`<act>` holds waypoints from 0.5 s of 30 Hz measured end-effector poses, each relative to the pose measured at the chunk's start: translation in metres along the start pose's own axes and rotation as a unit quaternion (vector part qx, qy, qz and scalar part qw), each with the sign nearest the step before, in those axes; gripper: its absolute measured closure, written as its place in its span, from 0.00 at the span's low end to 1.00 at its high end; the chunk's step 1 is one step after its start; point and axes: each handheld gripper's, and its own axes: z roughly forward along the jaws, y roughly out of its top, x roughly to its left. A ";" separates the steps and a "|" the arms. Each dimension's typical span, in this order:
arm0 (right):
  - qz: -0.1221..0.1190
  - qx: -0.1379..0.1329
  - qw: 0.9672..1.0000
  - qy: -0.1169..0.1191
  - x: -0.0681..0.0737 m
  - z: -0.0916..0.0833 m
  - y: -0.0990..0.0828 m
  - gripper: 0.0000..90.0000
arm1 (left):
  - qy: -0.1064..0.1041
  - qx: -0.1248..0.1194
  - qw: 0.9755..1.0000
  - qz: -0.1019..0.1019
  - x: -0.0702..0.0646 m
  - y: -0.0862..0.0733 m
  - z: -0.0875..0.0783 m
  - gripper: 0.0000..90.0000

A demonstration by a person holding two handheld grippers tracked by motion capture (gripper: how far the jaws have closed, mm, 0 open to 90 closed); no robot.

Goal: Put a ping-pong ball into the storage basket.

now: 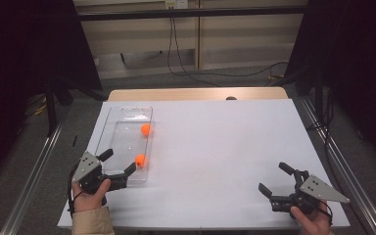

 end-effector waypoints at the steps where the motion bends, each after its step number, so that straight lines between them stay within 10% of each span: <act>1: 0.000 0.000 1.000 0.000 0.000 0.000 0.000 0.02 | 0.000 0.000 1.000 0.000 0.000 0.000 0.000 0.03; 15: 0.000 0.000 1.000 0.002 0.000 0.000 0.000 0.02 | -0.002 -0.003 1.000 -0.003 -0.001 -0.004 -0.001 0.03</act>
